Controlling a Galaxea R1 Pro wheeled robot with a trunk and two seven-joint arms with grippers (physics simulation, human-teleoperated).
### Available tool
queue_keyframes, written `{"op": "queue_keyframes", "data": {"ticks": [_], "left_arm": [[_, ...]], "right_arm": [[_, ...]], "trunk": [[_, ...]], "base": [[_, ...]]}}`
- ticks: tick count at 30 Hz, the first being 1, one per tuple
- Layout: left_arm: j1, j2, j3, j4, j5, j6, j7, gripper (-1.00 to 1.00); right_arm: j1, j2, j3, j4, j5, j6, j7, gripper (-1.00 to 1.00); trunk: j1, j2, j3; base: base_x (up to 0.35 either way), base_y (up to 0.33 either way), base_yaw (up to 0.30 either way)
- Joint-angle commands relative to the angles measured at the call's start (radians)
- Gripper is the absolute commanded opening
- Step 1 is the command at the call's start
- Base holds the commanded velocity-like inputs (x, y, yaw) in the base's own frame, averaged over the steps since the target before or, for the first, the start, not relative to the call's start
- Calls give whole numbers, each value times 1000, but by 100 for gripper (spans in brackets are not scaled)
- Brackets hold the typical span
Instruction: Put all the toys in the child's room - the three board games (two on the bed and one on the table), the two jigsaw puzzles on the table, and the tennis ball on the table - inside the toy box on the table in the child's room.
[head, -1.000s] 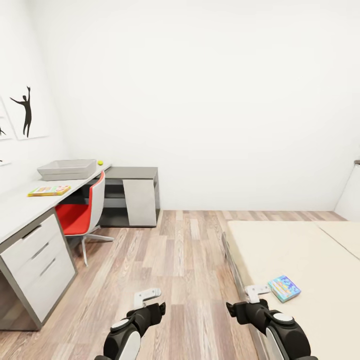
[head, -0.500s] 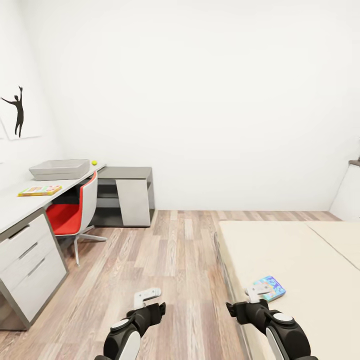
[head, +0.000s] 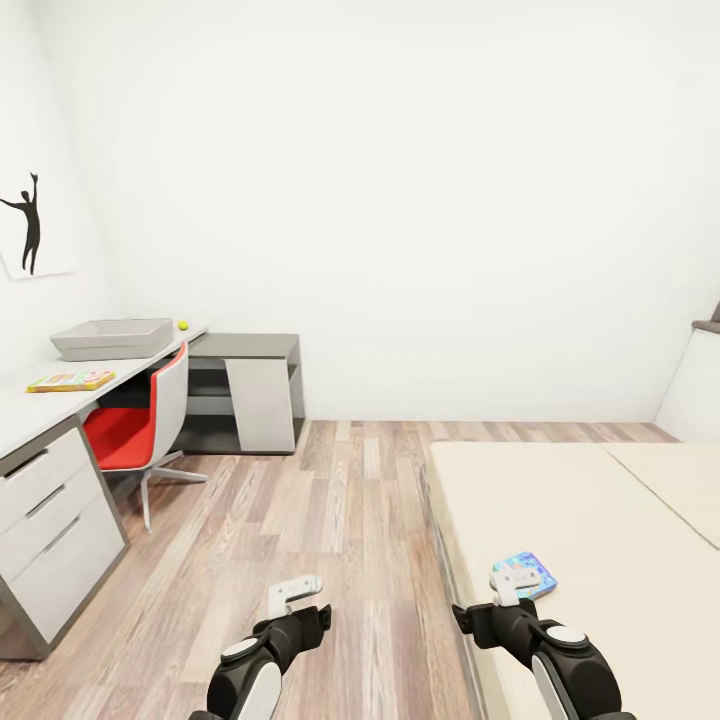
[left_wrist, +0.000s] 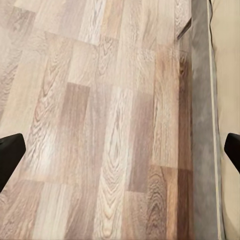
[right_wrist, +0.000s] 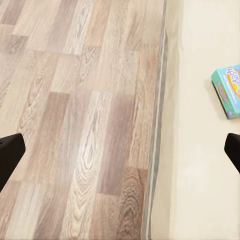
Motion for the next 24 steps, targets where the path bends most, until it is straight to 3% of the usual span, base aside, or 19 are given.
{"op": "queue_keyframes", "data": {"ticks": [1, 24], "left_arm": [[-1, 0, -1, -1, 11, 2, 10, 100], [4, 3, -1, -1, 9, -1, 11, 100]], "right_arm": [[0, -1, 1, -1, 0, 5, 2, 100], [-1, -1, 0, -1, 0, 5, 2, 100]], "trunk": [[0, -1, -1], [0, -1, -1]], "base": [[0, -29, 0], [0, -11, 0]]}}
